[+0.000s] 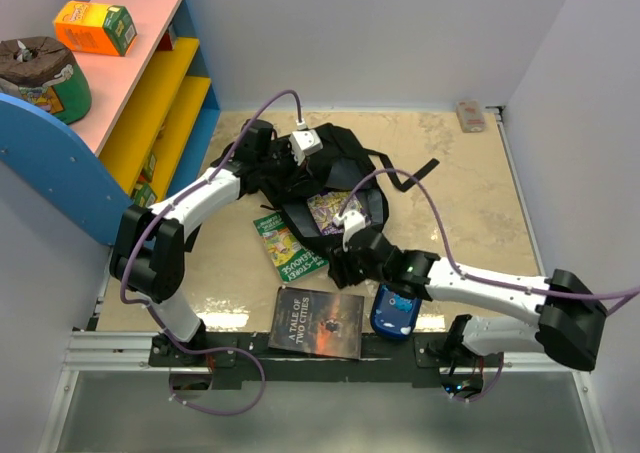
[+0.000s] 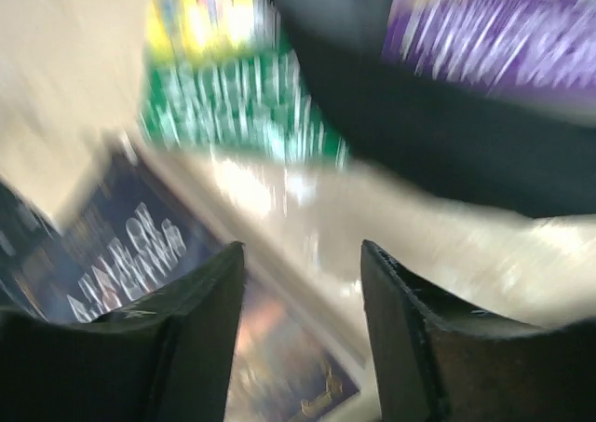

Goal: Pack the student bag
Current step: Pick up the book from the center of the board.

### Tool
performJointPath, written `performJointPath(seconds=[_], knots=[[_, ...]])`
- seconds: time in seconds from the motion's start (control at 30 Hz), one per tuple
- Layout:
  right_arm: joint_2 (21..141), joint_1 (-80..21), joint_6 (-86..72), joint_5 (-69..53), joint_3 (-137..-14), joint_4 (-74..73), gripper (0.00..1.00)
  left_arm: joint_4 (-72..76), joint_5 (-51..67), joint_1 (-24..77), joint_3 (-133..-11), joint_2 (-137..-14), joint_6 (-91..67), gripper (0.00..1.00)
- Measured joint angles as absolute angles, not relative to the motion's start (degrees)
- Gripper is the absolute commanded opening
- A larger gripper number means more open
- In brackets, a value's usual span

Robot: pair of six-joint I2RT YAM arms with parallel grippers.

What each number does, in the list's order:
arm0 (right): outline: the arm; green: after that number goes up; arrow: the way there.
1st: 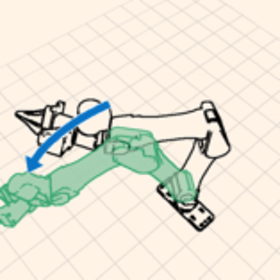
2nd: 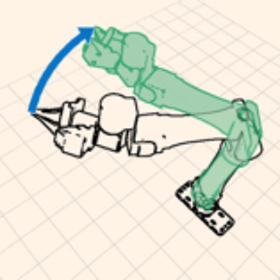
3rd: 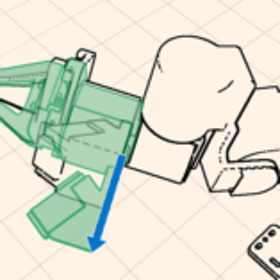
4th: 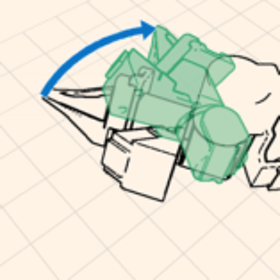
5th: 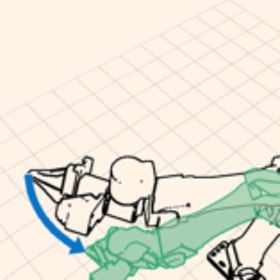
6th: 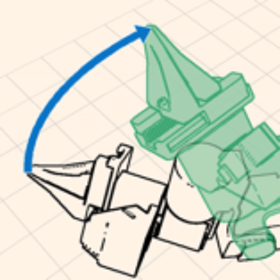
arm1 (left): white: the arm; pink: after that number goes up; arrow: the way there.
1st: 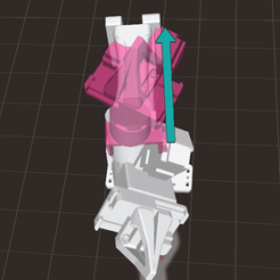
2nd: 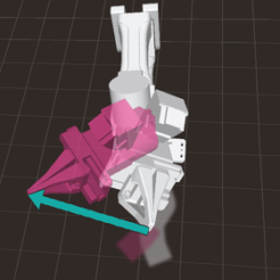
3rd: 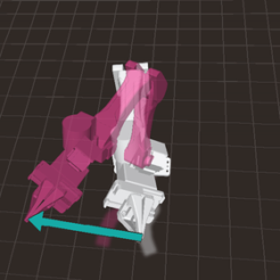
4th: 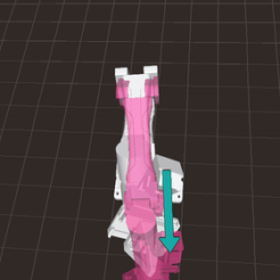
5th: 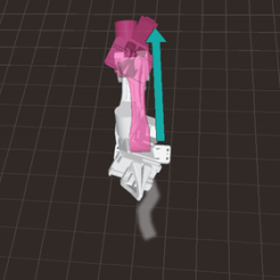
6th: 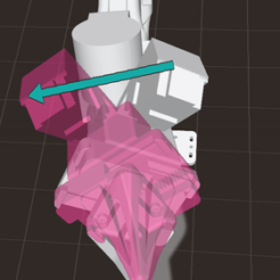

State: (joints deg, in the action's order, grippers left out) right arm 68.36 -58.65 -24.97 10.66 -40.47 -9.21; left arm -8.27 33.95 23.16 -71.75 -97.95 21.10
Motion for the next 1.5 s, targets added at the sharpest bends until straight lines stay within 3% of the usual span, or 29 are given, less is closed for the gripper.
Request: performJointPath(seconds=[0.13, 0.5, 0.87, 0.97, 1.13, 1.33, 1.5], knots=[[73.3, -59.7, -23.7, 4.3, -36.6, -8.6, 0.61, -8.4, 34.2, 23.2, -71.7, -98.0, 21.1, 0.00], [86.8, -60.5, -20.4, -3.1, -40.4, 0.6, 0.63, -8.7, 34.7, 23.2, -71.7, -98.0, 21.1, 0.00], [84.2, -65.9, -19.9, -4.7, -42.4, -0.2, 0.60, -8.6, 34.7, 23.2, -71.4, -98.0, 21.2, 0.00], [82.5, -66.0, -19.9, -5.3, -42.4, -1.0, 0.54, -8.6, 34.7, 23.2, -71.4, -98.0, 21.2, 0.00], [81.6, -66.0, -19.6, -5.7, -42.9, -2.5, 0.33, -8.6, 34.7, 23.2, -71.4, -98.0, 21.2, 0.00], [81.8, -66.0, -18.4, -5.8, -43.7, -4.2, 0.14, -8.5, 34.7, 23.2, -71.3, -97.9, 21.2, 0.00], [84.6, -66.0, -16.8, -7.2, -46.2, -6.3, 0.08, -8.5, 34.7, 23.2, -71.3, -97.9, 21.2, 0.00]])
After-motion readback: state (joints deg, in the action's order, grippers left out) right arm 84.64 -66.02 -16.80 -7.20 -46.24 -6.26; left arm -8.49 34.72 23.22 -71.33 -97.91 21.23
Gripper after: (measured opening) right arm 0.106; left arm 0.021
